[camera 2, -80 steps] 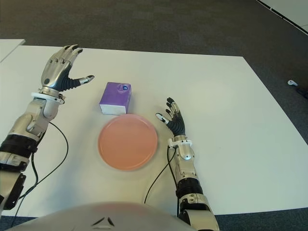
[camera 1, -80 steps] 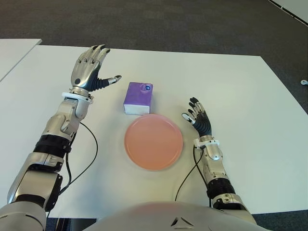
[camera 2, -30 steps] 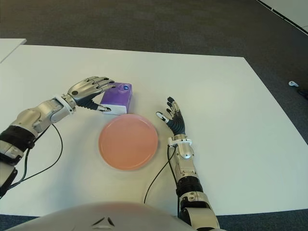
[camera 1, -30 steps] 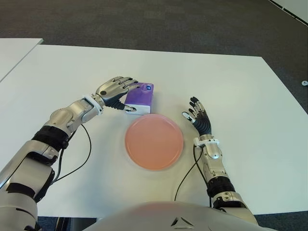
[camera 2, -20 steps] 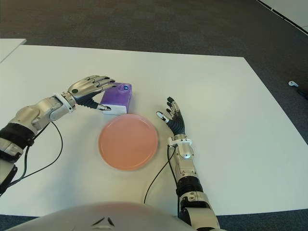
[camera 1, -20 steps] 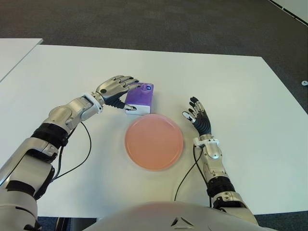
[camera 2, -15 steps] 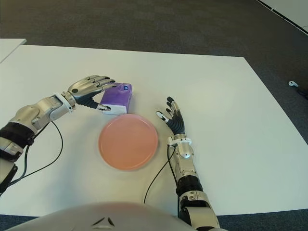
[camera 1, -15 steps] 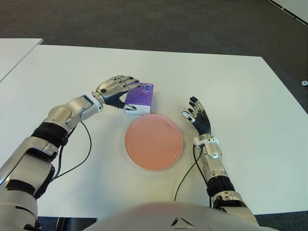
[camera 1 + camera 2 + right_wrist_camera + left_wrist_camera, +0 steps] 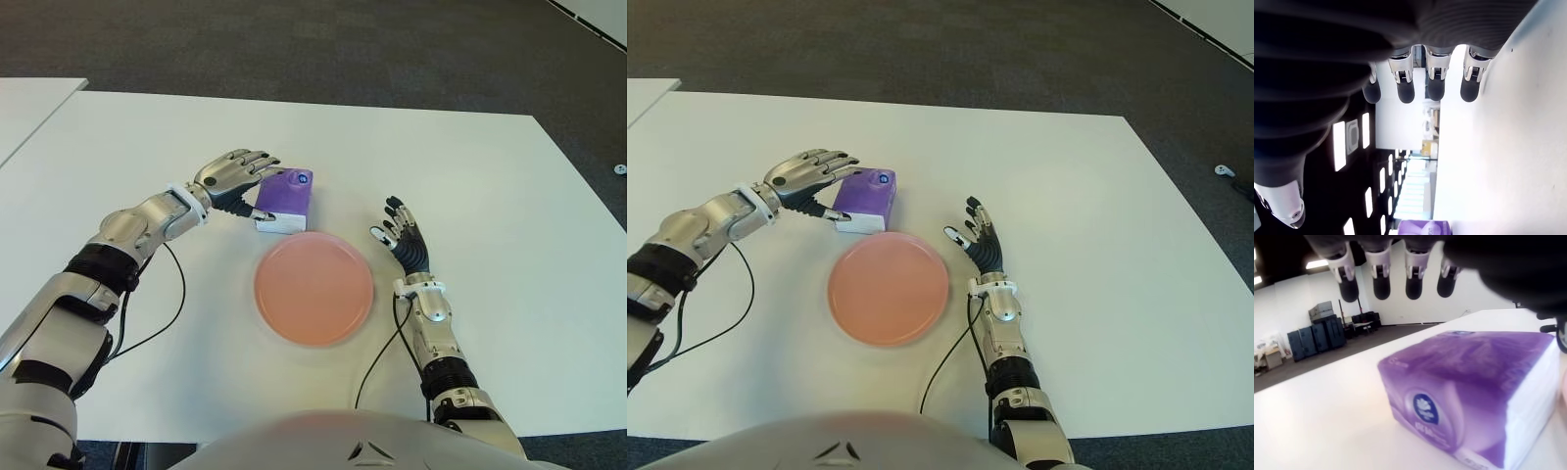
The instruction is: Put the tissue paper into the plate.
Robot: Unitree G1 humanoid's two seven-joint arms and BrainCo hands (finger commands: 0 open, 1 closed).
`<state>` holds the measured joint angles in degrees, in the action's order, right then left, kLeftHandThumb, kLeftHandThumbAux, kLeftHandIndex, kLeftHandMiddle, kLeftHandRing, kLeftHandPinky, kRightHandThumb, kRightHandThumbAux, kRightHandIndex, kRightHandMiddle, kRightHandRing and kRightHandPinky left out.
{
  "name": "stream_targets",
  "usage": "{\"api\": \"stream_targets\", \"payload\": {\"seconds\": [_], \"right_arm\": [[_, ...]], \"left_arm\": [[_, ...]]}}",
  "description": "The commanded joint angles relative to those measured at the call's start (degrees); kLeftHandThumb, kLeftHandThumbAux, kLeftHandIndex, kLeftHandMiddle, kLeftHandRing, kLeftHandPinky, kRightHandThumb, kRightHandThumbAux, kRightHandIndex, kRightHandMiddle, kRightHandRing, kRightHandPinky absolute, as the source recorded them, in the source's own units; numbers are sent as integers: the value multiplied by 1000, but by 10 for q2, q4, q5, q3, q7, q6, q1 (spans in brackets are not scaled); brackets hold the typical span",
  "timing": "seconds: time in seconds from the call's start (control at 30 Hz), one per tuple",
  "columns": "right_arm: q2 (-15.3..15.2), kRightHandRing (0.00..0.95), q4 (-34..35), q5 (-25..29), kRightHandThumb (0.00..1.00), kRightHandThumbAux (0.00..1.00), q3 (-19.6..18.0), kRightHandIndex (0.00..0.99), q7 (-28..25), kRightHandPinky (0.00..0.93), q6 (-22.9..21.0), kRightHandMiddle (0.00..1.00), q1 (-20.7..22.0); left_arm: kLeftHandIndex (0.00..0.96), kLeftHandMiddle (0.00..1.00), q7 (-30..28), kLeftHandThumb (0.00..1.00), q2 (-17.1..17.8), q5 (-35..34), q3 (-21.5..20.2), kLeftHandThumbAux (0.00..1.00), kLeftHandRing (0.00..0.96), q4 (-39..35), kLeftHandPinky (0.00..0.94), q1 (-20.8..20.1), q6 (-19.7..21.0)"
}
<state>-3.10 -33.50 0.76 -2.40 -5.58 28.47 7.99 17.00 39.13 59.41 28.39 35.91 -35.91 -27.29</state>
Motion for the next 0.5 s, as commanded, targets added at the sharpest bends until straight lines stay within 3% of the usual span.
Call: {"api": "stream_targets", "payload": {"seconds": [0.03, 0.23, 0.5], "right_arm": [[7, 0, -52, 1, 0, 630, 5, 0, -6, 0, -37, 16, -44], [6, 0, -54, 0, 0, 628, 4, 0, -10, 0, -35, 17, -44], [4, 0, -64, 0, 0, 626, 3, 0, -11, 0, -33, 20, -41]], "left_arm": [[0, 0, 52, 58, -8, 38, 23, 207, 0, 15, 0, -8, 25], [0, 0, 109, 41, -12, 64, 41, 219, 0, 25, 0, -17, 51], [0, 0, 139, 28, -20, 68, 60, 232, 0, 46, 0, -30, 55]]}}
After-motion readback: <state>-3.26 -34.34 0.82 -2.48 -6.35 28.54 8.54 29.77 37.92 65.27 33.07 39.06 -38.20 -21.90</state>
